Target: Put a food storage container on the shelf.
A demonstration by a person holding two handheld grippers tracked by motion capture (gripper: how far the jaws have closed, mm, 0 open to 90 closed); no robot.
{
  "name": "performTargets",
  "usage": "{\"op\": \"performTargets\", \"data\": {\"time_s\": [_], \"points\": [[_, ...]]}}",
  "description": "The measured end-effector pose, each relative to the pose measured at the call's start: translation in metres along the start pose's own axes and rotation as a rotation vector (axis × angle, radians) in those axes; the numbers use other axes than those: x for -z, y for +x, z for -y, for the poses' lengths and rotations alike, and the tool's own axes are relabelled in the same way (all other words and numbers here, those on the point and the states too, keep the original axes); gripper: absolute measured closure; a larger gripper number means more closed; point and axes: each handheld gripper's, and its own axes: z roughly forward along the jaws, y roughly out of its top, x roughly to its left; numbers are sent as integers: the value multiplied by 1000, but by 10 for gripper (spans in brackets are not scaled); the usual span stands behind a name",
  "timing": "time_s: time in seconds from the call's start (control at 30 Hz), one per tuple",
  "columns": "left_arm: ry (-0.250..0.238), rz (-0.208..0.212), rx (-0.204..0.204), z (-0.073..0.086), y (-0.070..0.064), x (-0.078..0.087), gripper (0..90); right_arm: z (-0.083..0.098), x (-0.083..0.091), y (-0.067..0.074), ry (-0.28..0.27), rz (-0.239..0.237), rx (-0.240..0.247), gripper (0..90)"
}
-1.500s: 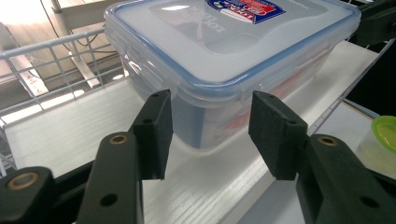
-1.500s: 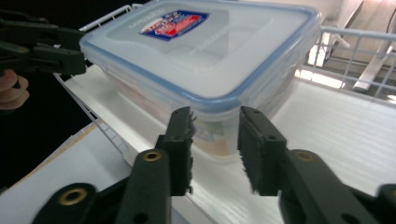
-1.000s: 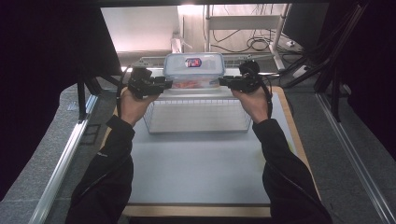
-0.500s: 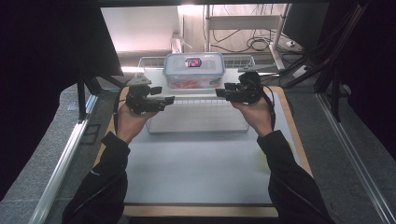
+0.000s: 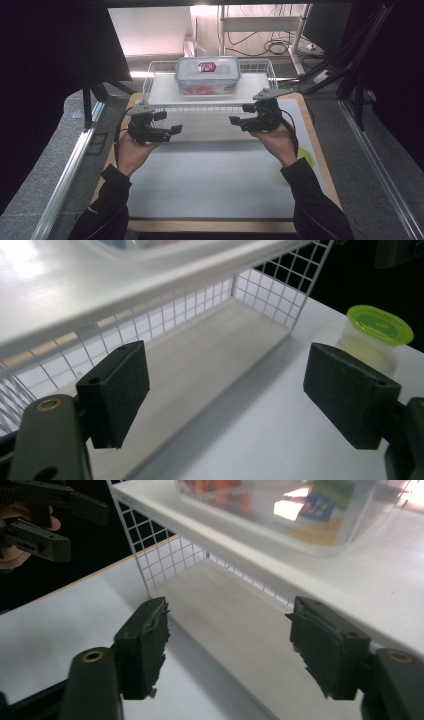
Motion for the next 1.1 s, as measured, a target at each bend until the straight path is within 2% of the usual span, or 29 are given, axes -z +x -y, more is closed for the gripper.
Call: {"op": "performTargets", "data": {"time_s": [0.17,0.4,0.47,0.57,0.7,0.73,0.87,0.93,1.1], "points": [[12,2,-18,14,-10,2,155,13,-1,8,16,7,34,235],[26,37,-41,34,-23,0,97,34,0,17,21,5,53,200],[28,33,-52,42,-28,-2,76,40,1,20,23,-6,57,195],[32,33,-59,54,-33,-6,58,49,2,22,30,4,50,179],[62,25,-59,69,-37,-10,50,64,3,23,40,21,44,162],[78,16,-73,73,-39,-10,55,66,4,23,48,28,48,162],[79,-3,-101,82,-44,-9,46,77,4,26,92,31,58,164],[79,-13,-128,87,-48,-7,42,83,4,28,106,22,55,138],[97,-49,-201,97,-58,-6,45,96,7,34,103,16,32,111]]}}
